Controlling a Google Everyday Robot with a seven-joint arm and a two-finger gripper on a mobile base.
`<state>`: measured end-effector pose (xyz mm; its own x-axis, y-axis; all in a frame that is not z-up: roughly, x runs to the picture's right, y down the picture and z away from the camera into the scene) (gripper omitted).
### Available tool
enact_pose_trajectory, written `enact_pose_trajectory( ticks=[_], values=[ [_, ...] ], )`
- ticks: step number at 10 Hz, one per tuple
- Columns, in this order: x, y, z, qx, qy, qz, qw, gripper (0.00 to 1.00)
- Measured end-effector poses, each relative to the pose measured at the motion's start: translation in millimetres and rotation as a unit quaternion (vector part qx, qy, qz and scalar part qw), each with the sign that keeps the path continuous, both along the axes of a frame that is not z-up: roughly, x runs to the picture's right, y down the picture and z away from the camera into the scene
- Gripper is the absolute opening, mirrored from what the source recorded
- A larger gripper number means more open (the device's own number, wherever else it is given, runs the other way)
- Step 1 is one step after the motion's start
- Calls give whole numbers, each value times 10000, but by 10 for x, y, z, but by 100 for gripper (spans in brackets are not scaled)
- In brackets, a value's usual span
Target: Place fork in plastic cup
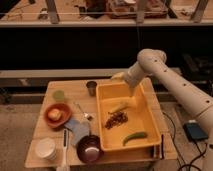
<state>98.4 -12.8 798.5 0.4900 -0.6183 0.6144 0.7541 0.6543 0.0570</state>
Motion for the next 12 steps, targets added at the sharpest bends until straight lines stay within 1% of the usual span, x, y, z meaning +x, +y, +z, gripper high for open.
enact_pose_trajectory(
  ticks=[7, 9, 10, 11, 12],
  values=[
    [0, 0, 0, 0, 0, 0, 10000, 80],
    [-5, -17, -23, 75, 33, -100, 9999, 80],
    [-18, -49, -47, 145, 79, -284, 9995, 80],
    [-130, -89, -83, 274, 44, -710, 9971, 80],
    [-320, -119, -154, 504, -95, -1285, 9904, 80]
  ],
)
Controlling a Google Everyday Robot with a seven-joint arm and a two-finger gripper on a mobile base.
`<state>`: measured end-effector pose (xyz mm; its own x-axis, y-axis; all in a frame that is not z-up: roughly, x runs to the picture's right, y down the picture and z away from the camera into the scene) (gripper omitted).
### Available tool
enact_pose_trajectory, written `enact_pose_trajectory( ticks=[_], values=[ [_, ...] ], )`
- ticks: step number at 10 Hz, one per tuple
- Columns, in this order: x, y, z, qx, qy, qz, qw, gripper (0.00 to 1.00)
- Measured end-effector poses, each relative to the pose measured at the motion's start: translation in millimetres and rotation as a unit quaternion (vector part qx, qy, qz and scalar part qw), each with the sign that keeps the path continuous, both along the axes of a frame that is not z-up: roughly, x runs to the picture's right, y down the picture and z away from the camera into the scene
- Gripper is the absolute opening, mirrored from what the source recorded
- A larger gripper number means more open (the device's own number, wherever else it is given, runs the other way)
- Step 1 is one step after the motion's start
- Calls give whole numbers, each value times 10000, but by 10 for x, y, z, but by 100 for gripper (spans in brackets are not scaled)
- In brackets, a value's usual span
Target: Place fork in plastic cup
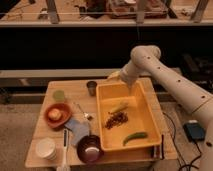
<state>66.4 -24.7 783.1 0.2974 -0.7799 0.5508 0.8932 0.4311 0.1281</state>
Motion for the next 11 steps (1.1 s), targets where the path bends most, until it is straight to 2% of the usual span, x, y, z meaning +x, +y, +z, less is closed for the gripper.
enact_pose_trajectory(
  ticks=[1, 2, 5, 6, 7, 8, 9, 11],
  values=[
    [-152, -1, -76, 158, -125, -439, 9988, 80],
    [-229, -6, -117, 276, -178, -729, 9968, 80],
    [-222, -5, -129, 314, -195, -786, 9962, 80],
    [-247, -23, -132, 388, -267, -817, 9955, 80],
    [-285, -82, -139, 540, -413, -947, 9932, 80],
    [-375, -147, -152, 718, -580, -1217, 9883, 80],
    [-516, -211, -166, 896, -763, -1534, 9811, 80],
    [-942, -333, -189, 1247, -1127, -2278, 9591, 80]
  ],
)
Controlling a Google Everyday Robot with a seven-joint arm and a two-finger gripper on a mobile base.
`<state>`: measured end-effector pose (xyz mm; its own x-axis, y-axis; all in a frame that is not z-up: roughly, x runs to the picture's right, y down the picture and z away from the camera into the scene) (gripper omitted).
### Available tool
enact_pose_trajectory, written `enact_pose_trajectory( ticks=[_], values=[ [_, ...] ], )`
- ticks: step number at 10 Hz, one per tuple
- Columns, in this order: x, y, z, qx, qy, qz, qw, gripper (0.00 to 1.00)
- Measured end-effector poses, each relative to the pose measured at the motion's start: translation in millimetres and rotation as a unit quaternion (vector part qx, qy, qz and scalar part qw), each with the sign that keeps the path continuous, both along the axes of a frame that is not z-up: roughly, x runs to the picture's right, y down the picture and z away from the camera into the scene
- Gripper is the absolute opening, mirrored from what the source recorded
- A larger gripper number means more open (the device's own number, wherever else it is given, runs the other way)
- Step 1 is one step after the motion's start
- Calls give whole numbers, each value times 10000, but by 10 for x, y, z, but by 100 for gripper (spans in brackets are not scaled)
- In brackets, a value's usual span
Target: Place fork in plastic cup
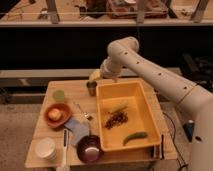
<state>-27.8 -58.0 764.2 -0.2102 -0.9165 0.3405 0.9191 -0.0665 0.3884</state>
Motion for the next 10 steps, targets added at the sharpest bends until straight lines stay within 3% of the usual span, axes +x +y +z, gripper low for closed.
enact_pose_trajectory(
  ticks=[2, 7, 10],
  values=[
    [-384, -24, 3, 207, -198, -629, 9976, 80],
    [-445, -9, 21, 186, -204, -757, 9967, 80],
    [-775, 283, 230, 18, -458, -1166, 9921, 80]
  ],
)
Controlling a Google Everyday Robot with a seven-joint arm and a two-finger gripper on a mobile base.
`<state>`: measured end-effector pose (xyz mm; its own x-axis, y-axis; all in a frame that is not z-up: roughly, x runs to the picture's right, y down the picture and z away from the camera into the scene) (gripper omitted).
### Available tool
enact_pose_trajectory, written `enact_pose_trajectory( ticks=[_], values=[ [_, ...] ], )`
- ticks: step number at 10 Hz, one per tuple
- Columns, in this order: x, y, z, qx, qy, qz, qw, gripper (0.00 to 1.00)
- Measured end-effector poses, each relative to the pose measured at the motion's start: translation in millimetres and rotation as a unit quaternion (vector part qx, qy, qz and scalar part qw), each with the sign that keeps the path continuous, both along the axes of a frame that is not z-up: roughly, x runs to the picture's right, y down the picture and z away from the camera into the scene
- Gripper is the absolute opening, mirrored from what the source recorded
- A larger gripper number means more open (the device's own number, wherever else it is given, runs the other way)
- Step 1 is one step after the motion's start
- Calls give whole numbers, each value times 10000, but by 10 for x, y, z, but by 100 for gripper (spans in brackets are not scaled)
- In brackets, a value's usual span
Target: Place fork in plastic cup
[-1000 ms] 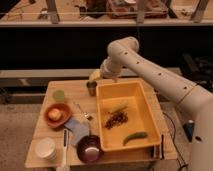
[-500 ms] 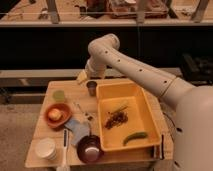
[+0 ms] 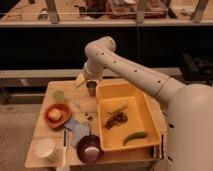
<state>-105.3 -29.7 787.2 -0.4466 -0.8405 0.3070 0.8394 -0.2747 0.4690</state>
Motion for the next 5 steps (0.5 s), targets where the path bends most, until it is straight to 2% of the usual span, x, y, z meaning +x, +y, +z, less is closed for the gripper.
enact_pose_trajectory(
  ticks=[2, 3, 4, 5],
  values=[
    [-305, 307, 282, 27, -126, -293, 9995, 80],
    [-372, 429, 410, 46, -192, -479, 9987, 80],
    [-419, 510, 467, 11, -273, -634, 9976, 80],
    [-581, 608, 500, -85, -399, -873, 9954, 80]
  ],
)
